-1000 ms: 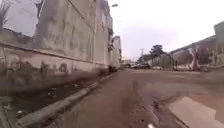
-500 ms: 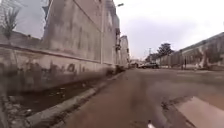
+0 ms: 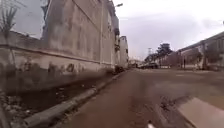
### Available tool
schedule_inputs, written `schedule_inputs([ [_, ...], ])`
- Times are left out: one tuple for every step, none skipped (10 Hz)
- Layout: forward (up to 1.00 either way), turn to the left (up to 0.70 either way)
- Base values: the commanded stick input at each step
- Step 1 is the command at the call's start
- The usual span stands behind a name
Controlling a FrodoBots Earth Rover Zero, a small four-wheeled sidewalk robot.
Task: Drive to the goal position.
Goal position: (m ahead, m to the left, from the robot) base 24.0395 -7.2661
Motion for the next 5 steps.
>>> schedule_inputs([
  [0.70,0.00],
  [0.70,-0.01],
  [0.70,-0.11],
  [0.70,-0.28],
  [0.70,-0.28],
])
